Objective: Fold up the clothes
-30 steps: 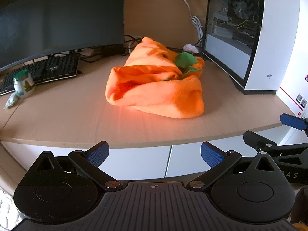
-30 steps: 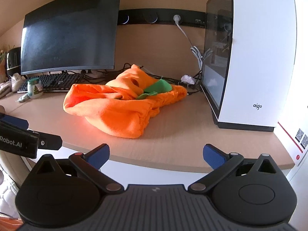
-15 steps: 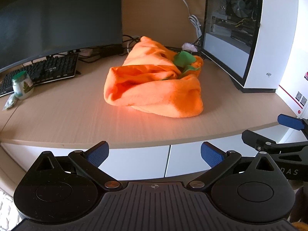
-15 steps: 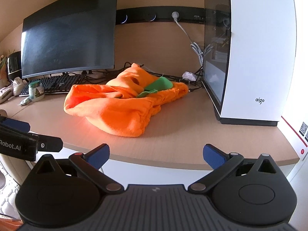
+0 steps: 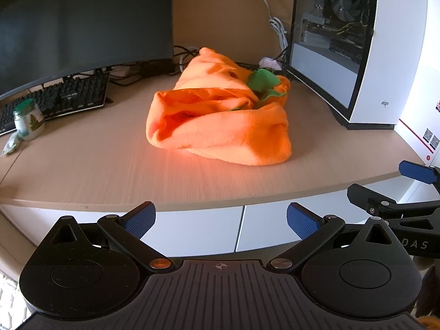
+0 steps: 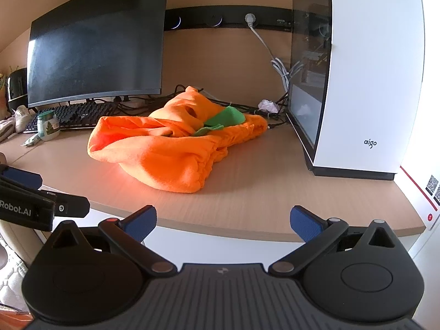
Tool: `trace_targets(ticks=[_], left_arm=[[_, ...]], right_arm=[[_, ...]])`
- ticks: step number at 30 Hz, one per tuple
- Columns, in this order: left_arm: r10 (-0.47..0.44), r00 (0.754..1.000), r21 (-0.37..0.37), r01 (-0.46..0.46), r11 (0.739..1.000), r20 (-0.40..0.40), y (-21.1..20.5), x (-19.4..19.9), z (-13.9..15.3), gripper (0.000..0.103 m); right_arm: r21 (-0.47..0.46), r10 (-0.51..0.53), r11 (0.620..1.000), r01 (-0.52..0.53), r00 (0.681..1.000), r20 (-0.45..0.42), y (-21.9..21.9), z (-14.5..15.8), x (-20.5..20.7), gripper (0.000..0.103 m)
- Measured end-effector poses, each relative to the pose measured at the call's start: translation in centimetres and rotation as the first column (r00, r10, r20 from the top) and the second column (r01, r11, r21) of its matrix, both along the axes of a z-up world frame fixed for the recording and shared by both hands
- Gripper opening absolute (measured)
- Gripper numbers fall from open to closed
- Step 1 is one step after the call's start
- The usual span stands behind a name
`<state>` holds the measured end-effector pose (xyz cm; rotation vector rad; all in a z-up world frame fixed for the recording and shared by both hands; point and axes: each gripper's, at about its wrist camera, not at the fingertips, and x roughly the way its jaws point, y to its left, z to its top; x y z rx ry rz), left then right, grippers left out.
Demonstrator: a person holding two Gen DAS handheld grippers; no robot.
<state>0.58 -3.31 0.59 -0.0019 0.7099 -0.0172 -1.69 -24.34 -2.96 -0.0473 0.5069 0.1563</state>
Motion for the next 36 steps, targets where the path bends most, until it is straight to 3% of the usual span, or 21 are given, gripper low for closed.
trace_targets(ticks=[13,21,30,36], left_arm=[[-0.028,0.999,0.002,0.028,1.0,-0.028,1.3,1.7,-0.7,0.103],[-0.115,0.993,0.004,0.115,0.993,-0.039,3.5,4.4,-0.5,0.103],[-0.25,0.966,-0.025,0.249,0.968,-0.065,7.7,10.1,2.6,0.103],[-0.273,0.962,-0.086,0.269,0.959,-0.031,9.5,13.8,4.4,0.103]], right_arm=[[0.008,-0.025,1.0,0.026,0.999,-0.029,0.8,0.0,0.9,0.103],[0.011,-0.09,0.996,0.09,0.995,-0.051,2.3,0.6,2.6,0.103],[0.004,-0.207,0.978,0.208,0.973,-0.098,5.0,3.8,6.5,0.103],[0.034,-0.201,0.978,0.208,0.97,-0.14,6.3,6.5,11.3,0.103]])
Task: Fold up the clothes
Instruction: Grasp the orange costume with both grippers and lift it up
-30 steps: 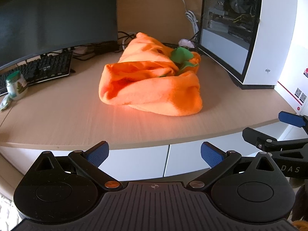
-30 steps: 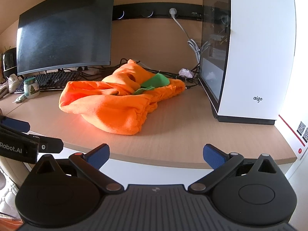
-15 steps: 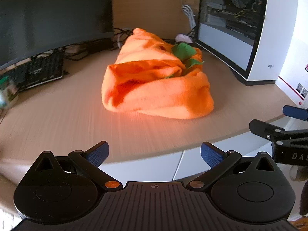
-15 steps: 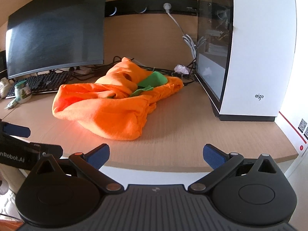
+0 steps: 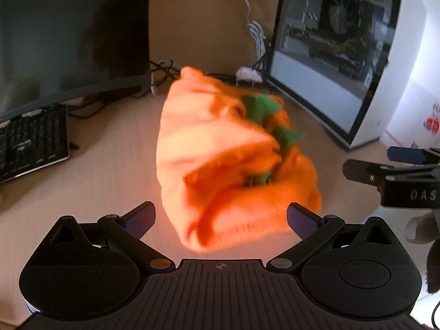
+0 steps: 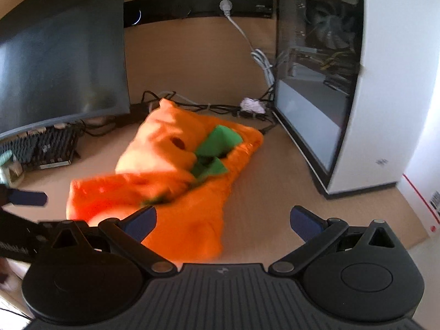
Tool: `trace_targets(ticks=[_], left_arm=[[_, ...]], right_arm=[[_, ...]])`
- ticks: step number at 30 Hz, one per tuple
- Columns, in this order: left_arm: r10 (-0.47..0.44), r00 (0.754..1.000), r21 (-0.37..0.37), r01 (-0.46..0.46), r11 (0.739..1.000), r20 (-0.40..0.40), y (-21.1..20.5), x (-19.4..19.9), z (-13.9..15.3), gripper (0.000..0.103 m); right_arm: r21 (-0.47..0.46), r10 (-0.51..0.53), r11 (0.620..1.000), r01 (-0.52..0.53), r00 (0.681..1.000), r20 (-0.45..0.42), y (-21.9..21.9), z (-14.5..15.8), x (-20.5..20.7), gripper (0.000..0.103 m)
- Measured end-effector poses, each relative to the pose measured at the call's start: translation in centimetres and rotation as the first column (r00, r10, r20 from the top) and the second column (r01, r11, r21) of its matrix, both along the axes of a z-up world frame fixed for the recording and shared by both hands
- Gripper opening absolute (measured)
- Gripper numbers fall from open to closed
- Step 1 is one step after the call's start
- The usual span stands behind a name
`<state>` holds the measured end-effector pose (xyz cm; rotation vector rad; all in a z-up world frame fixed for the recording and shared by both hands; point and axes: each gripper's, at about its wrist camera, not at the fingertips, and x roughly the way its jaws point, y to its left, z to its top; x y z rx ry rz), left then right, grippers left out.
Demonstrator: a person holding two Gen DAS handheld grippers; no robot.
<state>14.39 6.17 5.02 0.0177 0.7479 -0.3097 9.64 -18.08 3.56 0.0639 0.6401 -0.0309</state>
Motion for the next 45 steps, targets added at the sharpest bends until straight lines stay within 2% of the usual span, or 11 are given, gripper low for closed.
trace_targets(ticks=[7,10,16,19,23,27,31,36,41,43,45], left_arm=[[-0.005,1.0,0.0,0.005,1.0,-0.002,-2.0,3.4,-0.1,0.103],[0.007,1.0,-0.015,-0.007,1.0,-0.015,-2.6,4.1,0.1,0.103],[-0.144,0.984,-0.261,0.114,0.959,-0.102,-3.2,5.4,0.2,0.103],[-0.112,0.982,-0.267,0.068,0.961,-0.153,-3.7,6.7,-1.2,0.103],[0.072,0.985,-0.16,-0.097,0.982,-0.158,-1.8,9.4,-2.6,0.103],[0.319,0.937,-0.107,-0.335,0.936,-0.141,3.6,13.1,-2.0,0.103],[0.407,0.909,-0.141,-0.415,0.899,-0.084,8.0,15.1,-0.7,0.103],[0.404,0.909,-0.2,-0.417,0.887,-0.101,10.3,14.6,0.1,0.103],[0.212,0.965,-0.316,-0.251,0.915,-0.152,9.4,10.6,-0.2,0.103],[0.134,0.976,-0.349,-0.188,0.918,-0.174,8.5,9.1,-0.7,0.103],[0.128,0.974,-0.352,-0.188,0.917,-0.187,7.7,8.2,-1.4,0.103]], right_arm=[[0.004,0.027,1.0,-0.027,0.999,0.019,-1.8,0.8,6.2,0.103],[0.099,0.085,0.992,-0.084,0.996,-0.007,-3.3,-0.7,9.9,0.103],[0.201,0.18,0.965,-0.17,0.983,-0.031,-4.4,-3.8,19.3,0.103],[0.258,0.239,0.942,-0.213,0.968,-0.073,-4.7,-5.4,23.3,0.103],[0.353,0.309,0.904,-0.243,0.94,-0.143,-5.1,-7.9,25.0,0.103],[0.419,0.313,0.885,-0.204,0.927,-0.209,-5.6,-10.0,22.5,0.103],[0.459,0.35,0.863,-0.211,0.905,-0.242,-3.8,-10.3,16.2,0.103],[0.354,0.433,0.875,-0.33,0.861,-0.267,1.5,-8.6,9.9,0.103],[-0.007,0.418,0.907,-0.42,0.904,-0.091,2.3,-2.9,8.5,0.103],[-0.165,0.414,0.891,-0.424,0.905,-0.095,2.6,-2.5,10.0,0.103],[-0.254,0.469,0.832,-0.493,0.87,-0.153,3.4,-3.3,11.8,0.103]])
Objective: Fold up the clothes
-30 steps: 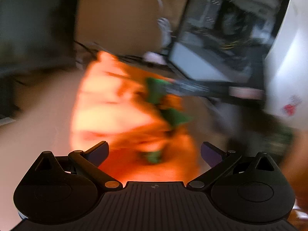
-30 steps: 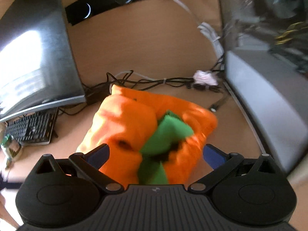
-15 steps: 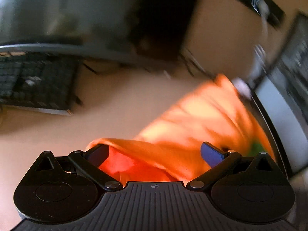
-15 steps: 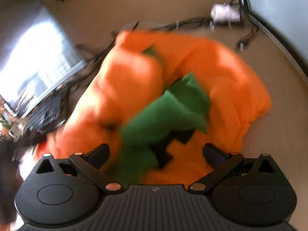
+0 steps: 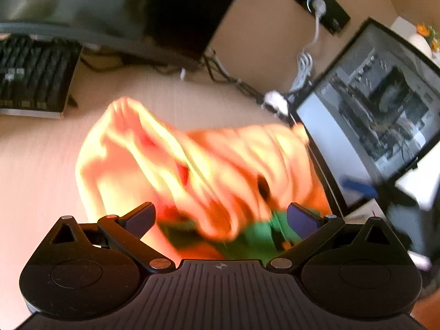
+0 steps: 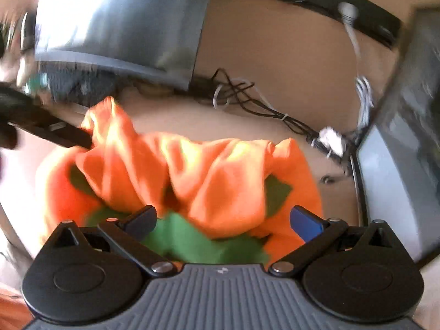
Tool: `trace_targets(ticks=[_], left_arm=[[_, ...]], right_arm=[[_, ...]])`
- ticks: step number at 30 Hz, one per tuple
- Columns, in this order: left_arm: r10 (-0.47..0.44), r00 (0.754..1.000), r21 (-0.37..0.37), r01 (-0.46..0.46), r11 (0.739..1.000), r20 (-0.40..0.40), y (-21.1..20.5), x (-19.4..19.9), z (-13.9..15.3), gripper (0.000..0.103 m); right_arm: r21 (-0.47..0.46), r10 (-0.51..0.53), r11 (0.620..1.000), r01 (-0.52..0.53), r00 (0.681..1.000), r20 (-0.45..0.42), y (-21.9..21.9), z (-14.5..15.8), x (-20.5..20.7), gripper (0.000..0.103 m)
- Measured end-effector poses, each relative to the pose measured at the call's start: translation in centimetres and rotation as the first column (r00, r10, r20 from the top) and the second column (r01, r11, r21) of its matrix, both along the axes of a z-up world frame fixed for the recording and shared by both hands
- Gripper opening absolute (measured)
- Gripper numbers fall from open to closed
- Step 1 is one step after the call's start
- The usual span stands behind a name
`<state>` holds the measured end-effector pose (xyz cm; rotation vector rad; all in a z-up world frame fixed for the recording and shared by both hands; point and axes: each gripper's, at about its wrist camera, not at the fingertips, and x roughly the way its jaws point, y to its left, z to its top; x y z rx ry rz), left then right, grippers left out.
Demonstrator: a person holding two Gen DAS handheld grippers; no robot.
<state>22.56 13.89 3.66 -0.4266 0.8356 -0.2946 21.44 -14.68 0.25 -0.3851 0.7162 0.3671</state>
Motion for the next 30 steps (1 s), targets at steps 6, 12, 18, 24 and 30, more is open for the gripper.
trace_targets(ticks=[6,12,18,24,30], left_arm=[[0.122,0.993,-0.027,-0.122,0.992,-0.003,0.5,-2.4,0.4,0.103],[0.153,0.988,-0.009,-0.152,0.988,0.023,-0.1,-2.7,1.9,0.103],[0.009,1.0,-0.084,-0.01,0.996,-0.008,-2.4,1.7,0.0,0.103],[-0.038,0.993,-0.001,0.038,0.999,-0.11,-3.6,5.0,-2.6,0.103],[-0.062,0.979,-0.004,0.062,0.998,-0.195,-2.9,5.6,-4.7,0.103]], right_arm=[[-0.308,0.315,0.884,-0.351,0.935,-0.163,4.9,-4.9,3.4,0.103],[-0.218,-0.035,0.956,0.198,0.812,0.583,3.0,7.5,10.2,0.103],[0.325,-0.16,0.938,0.122,0.983,0.093,-4.4,7.0,11.1,0.103],[0.393,-0.212,0.857,0.334,0.922,-0.323,-7.4,-3.6,10.4,0.103],[0.444,-0.199,0.804,0.396,0.882,-0.428,-6.9,-6.2,5.6,0.103]])
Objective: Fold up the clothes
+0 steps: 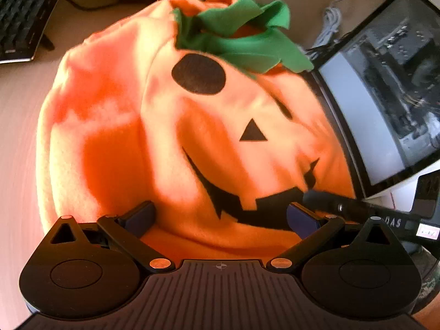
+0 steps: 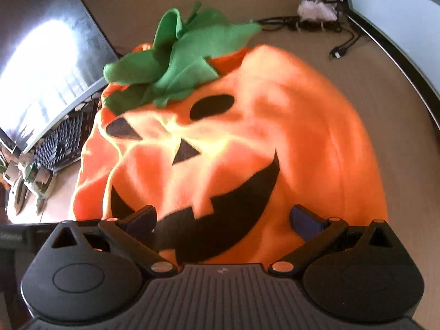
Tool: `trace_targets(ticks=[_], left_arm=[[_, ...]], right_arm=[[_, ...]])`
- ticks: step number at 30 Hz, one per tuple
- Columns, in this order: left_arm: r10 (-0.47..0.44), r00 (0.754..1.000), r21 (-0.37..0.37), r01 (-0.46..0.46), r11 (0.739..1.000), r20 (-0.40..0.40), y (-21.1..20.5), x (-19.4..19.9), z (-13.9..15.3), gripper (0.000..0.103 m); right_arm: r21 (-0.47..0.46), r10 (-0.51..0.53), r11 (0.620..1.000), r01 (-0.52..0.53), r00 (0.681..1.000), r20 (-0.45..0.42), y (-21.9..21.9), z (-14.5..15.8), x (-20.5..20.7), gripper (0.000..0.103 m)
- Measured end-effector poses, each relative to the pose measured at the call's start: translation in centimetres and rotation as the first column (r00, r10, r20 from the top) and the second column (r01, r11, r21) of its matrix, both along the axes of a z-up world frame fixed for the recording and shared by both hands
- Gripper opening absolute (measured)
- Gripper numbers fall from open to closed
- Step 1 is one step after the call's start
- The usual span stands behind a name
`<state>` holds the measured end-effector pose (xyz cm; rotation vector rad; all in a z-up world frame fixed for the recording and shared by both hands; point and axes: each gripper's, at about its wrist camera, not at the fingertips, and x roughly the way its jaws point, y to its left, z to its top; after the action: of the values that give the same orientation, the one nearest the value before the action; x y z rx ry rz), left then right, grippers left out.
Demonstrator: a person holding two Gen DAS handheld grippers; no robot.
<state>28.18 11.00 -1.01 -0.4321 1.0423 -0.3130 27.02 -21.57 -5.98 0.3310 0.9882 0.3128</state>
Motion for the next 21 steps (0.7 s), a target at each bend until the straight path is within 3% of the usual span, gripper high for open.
trace_targets(ticks=[5,9,12,17,21], left_arm=[[-0.076,0.997,-0.112,0.073,0.991,-0.025,1.9,-1.2,-0.5,0.103],[-0.143,0.985,-0.247,0.116,0.962,-0.095,3.7,-3.2,-1.1,0.103],[-0.162,0.98,-0.296,0.121,0.948,-0.118,4.7,-5.0,-1.6,0.103],[-0.232,0.971,-0.234,0.213,0.948,-0.053,4.0,-7.2,-1.2,0.103],[-0.296,0.955,-0.139,0.292,0.946,-0.007,2.9,-7.9,-0.6,0.103]], right_arm=[[0.0,0.008,1.0,-0.008,1.0,-0.026,-0.3,-1.3,-3.6,0.103],[-0.02,-0.001,1.0,0.0,0.999,-0.053,0.0,-0.8,-6.9,0.103],[-0.016,-0.018,1.0,0.017,0.997,-0.081,0.6,-0.9,-10.2,0.103],[-0.043,-0.146,0.989,0.143,0.987,-0.063,2.2,-0.8,-13.1,0.103],[-0.138,-0.15,0.981,0.138,0.986,-0.078,3.9,-0.5,-12.3,0.103]])
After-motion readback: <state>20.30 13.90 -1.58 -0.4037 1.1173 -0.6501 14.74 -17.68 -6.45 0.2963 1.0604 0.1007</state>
